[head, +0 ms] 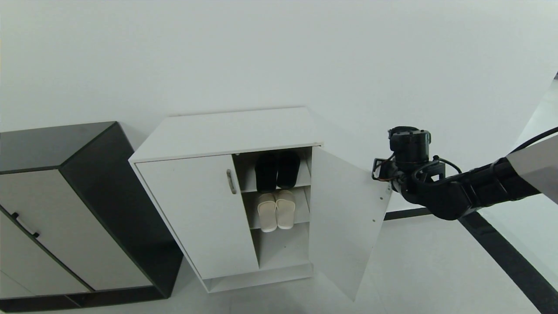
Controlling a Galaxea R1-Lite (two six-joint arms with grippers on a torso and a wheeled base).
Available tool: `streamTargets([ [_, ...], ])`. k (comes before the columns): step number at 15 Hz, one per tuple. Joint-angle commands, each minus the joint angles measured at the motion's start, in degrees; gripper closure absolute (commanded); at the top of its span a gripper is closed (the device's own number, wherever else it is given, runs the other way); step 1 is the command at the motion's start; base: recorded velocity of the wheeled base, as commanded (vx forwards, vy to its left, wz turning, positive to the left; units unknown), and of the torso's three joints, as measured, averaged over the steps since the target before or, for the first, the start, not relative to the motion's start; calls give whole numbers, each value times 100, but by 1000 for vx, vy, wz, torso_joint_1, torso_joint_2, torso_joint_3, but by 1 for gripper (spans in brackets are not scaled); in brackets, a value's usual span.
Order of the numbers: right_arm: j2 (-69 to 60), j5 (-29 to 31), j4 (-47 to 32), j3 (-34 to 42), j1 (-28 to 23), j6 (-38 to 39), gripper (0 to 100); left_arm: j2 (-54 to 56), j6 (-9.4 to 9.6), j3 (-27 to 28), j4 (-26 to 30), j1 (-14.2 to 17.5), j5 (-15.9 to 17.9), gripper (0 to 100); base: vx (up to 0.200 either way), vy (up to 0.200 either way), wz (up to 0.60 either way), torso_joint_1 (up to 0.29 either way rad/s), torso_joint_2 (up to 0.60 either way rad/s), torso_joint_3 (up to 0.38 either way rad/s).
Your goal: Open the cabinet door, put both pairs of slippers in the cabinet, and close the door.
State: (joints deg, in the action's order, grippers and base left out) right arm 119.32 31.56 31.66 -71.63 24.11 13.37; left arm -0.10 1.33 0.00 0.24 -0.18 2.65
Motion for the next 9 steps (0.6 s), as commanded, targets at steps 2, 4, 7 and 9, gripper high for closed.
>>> streamTargets([
  [2, 153, 8, -2, -17, -21, -1, 100, 1, -1, 0, 2, 1, -1, 100, 0, 0, 0, 0, 0, 0],
  [4, 179, 8, -11, -17, -12, -10, 100, 1, -1, 0, 2, 1, -1, 100, 0, 0, 0, 0, 0, 0],
  [7, 179, 8, -28, 0, 6, -1, 100, 1, -1, 0, 2, 1, -1, 100, 0, 0, 0, 0, 0, 0],
  [9, 179, 17, -37, 26, 50, -10, 100, 1, -1, 0, 2, 1, -1, 100, 0, 0, 0, 0, 0, 0],
])
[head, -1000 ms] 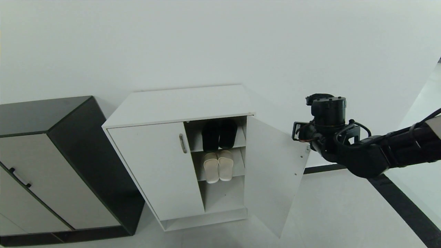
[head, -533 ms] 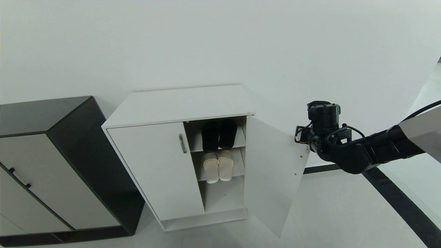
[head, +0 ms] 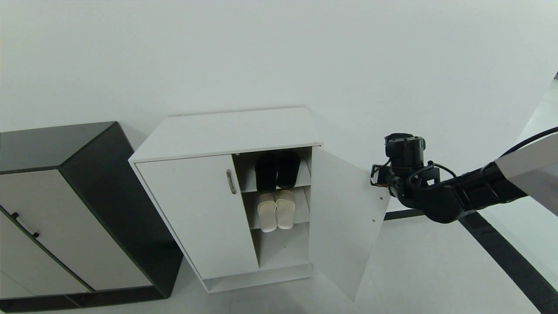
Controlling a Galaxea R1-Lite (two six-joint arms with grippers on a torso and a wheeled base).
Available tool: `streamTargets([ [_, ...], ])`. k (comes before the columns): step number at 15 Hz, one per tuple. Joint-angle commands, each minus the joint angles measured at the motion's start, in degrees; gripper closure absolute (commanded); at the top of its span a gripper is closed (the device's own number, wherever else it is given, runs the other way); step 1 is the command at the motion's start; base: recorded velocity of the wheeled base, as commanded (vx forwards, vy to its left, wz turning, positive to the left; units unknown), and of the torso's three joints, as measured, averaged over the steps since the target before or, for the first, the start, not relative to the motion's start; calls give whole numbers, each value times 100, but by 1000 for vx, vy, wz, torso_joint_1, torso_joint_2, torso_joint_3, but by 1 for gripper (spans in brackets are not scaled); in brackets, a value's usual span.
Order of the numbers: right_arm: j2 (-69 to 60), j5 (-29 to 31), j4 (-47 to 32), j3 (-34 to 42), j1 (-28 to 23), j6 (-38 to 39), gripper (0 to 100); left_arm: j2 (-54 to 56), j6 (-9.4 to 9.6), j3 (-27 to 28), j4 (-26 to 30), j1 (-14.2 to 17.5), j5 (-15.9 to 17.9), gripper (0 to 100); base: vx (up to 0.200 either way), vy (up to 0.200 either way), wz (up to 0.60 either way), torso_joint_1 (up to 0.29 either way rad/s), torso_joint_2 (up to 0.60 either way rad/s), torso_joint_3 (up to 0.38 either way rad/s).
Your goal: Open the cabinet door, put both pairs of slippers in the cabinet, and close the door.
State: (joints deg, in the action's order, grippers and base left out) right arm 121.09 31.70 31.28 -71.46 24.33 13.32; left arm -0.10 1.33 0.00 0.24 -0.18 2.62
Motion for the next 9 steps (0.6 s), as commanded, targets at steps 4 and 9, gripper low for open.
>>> streamTargets([
  [4, -6, 30, -17, 115, 133, -14, 100, 1, -1, 0, 2, 1, 2, 100, 0, 0, 0, 0, 0, 0],
  [9, -428, 82, 1, 827, 1056, -14, 100, 1, -1, 0, 2, 1, 2, 100, 0, 0, 0, 0, 0, 0],
])
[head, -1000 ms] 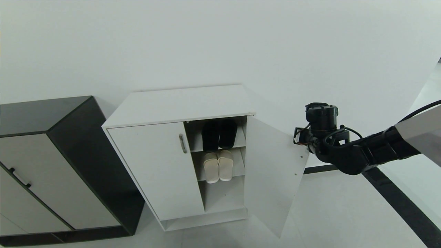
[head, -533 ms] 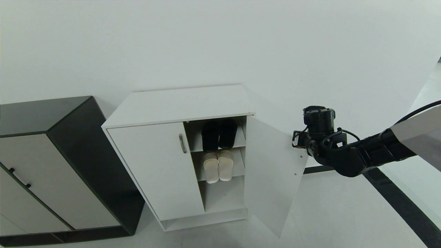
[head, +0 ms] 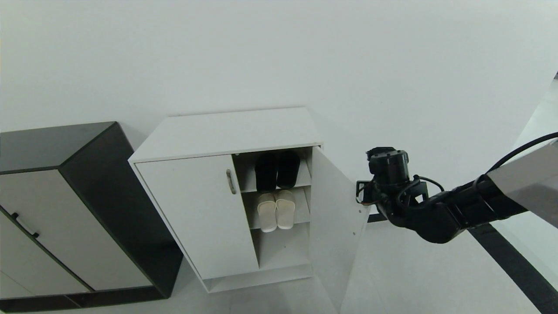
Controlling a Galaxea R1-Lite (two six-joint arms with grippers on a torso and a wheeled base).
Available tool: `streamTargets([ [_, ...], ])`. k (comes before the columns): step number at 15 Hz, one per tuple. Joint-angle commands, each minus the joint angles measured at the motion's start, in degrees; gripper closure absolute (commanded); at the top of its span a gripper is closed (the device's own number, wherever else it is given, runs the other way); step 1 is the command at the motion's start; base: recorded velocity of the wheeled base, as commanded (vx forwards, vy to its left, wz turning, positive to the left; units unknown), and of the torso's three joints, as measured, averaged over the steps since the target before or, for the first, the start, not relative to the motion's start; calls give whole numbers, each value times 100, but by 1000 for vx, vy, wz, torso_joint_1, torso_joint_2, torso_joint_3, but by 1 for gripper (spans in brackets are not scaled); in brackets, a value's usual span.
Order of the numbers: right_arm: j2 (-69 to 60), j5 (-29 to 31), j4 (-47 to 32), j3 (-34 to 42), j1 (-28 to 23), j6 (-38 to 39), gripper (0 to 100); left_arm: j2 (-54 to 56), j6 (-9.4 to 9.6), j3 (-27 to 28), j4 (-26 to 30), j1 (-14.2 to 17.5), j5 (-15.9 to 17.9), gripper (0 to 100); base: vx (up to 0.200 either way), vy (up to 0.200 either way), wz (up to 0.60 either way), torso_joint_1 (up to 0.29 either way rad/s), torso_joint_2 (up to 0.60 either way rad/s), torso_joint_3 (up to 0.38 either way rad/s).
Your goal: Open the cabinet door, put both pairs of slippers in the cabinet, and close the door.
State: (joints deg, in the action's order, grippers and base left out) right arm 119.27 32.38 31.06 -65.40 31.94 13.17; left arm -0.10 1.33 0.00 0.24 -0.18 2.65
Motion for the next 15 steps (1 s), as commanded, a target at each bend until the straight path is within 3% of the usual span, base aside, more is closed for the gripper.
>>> streamTargets([
  [1, -361, 76, 23, 335, 524, 2, 100, 1, -1, 0, 2, 1, -1, 100, 0, 0, 0, 0, 0, 0],
  [4, -625, 155, 49, 581, 831, 2, 100, 1, -1, 0, 2, 1, -1, 100, 0, 0, 0, 0, 0, 0],
  [11, -633, 102, 682, 994, 911, -429, 100, 1, -1, 0, -7, 1, -1, 100, 0, 0, 0, 0, 0, 0],
  [15, -625, 102, 735, 1030, 1042, -420, 100, 1, -1, 0, 2, 1, -1, 100, 0, 0, 600, 4, 2, 0],
])
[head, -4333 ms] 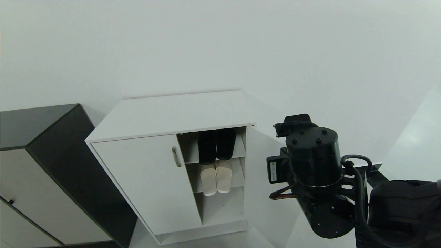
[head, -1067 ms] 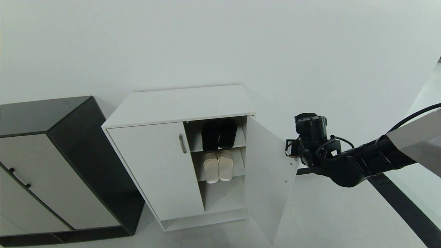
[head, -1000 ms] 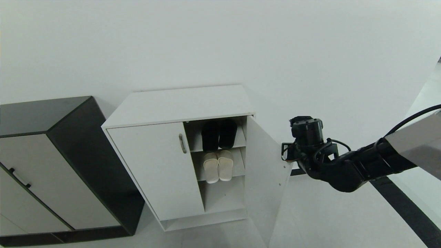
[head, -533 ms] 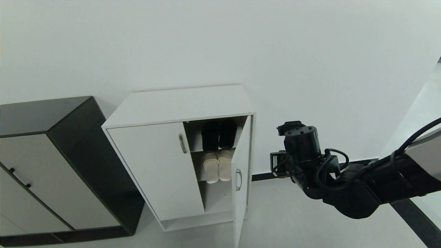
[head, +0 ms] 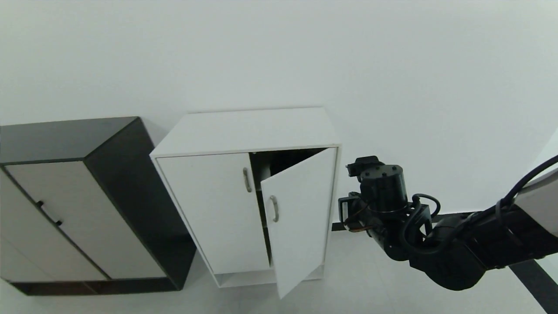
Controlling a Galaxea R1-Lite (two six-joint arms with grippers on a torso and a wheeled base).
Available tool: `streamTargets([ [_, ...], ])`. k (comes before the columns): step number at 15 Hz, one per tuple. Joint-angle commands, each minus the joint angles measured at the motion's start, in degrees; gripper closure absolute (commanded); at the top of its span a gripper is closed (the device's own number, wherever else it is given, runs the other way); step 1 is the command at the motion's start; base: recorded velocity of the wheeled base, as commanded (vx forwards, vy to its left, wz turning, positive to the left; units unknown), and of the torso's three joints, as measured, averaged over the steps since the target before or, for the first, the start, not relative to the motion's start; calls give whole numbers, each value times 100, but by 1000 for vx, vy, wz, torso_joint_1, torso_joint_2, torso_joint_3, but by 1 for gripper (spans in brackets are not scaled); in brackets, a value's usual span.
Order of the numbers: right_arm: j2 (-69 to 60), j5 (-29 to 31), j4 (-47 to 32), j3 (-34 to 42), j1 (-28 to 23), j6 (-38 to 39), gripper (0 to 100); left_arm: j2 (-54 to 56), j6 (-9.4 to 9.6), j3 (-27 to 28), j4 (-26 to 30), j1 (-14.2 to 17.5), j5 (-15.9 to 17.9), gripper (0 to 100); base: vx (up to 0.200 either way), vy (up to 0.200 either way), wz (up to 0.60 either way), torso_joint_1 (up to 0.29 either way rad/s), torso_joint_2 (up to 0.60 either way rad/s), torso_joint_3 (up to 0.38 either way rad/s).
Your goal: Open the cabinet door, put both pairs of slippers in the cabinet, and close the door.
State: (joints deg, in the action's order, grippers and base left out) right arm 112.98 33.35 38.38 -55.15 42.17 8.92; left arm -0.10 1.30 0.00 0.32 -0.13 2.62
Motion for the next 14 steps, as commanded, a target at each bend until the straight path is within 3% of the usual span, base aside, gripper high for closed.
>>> streamTargets([
  [1, 4, -4, 3, 13, 20, 4, 100, 1, 1, 0, -5, -4, 2, 100, 0, 0, 600, 2, 2, 2],
  [4, 22, -145, 135, 127, 11, 22, 100, 1, 1, 0, -5, -4, 2, 100, 0, 0, 200, -1, 1, 1],
  [7, 242, -365, 777, 400, -42, -13, 100, 1, 1, 0, -5, -4, 2, 100, 0, 0, 0, 0, 0, 0],
  [11, 312, -1323, 1849, 1156, -59, -400, 100, 1, 1, 0, -5, -4, 2, 100, 0, 0, 0, 0, 0, 0],
  [14, 549, -1358, 2350, 1279, -51, -470, 100, 1, 10, 0, -5, -4, 2, 100, 200, 0, 0, -7, -4, 6],
])
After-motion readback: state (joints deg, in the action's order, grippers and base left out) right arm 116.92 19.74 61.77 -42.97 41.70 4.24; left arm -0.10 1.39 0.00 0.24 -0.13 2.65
